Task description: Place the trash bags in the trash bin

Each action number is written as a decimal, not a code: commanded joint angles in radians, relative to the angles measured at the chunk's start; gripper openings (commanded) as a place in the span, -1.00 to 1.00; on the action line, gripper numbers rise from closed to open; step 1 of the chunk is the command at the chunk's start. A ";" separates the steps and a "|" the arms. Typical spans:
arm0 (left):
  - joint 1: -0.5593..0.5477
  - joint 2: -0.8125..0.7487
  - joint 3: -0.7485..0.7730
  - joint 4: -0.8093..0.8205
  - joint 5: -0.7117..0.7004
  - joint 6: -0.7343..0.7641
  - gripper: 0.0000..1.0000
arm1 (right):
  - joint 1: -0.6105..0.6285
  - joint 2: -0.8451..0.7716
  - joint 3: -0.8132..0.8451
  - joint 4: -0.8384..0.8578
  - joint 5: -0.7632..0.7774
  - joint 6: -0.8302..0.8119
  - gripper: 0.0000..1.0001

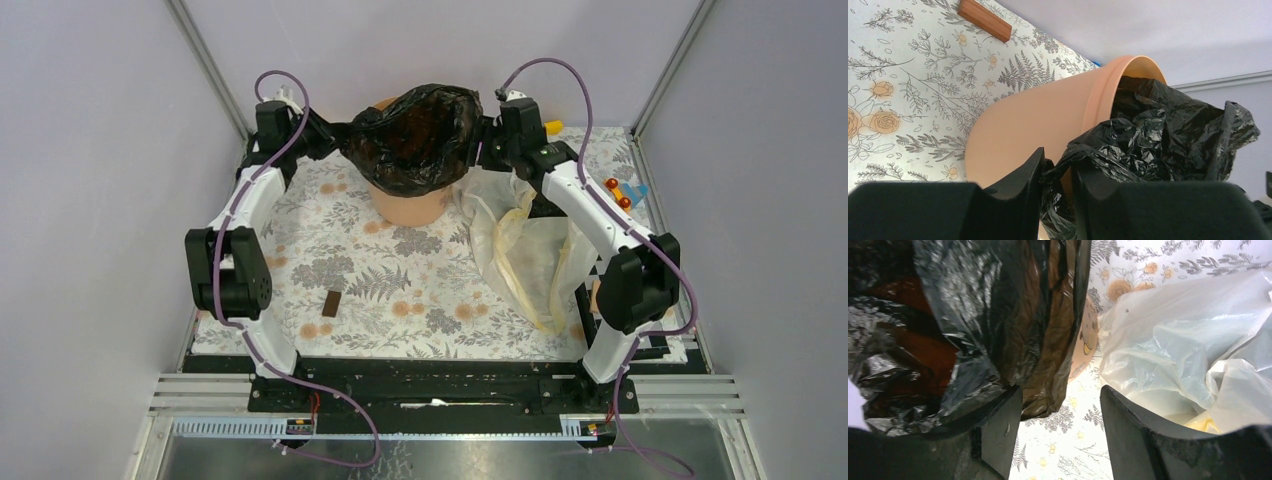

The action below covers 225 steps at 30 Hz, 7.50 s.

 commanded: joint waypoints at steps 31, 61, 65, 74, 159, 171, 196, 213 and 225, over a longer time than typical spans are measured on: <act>-0.009 0.063 -0.112 0.312 0.176 -0.107 -0.45 | 0.067 0.289 0.505 -0.315 0.042 0.044 -0.36; -0.186 -0.702 -0.882 0.173 0.097 -0.018 -0.41 | 0.316 -0.529 -0.283 -0.395 0.214 0.019 0.48; -0.187 -0.714 -0.894 0.174 0.112 -0.003 -0.41 | 0.316 -0.603 -0.312 -0.325 0.191 -0.091 0.77; -0.187 -0.777 -0.887 0.111 0.024 0.045 -0.32 | 0.316 -0.679 -0.369 -0.068 -0.080 -0.522 0.64; -0.213 -0.648 -0.890 0.087 -0.021 0.102 -1.00 | 0.052 0.291 0.173 -0.210 -0.564 -0.417 -1.00; -0.223 -0.625 -0.925 0.102 -0.048 0.100 -1.00 | -0.003 0.145 0.085 -0.075 -0.340 -0.315 -0.60; -0.223 -0.789 -0.990 0.120 -0.121 0.043 -0.40 | -0.091 -0.807 -0.777 0.205 -0.010 0.106 0.15; -0.222 -0.862 -1.037 0.113 -0.051 -0.019 -0.22 | -0.089 -1.085 -1.135 0.304 -0.615 0.253 0.10; -0.222 -0.804 -1.035 0.168 0.004 -0.039 0.04 | -0.088 -0.990 -1.188 0.519 -0.747 0.314 0.02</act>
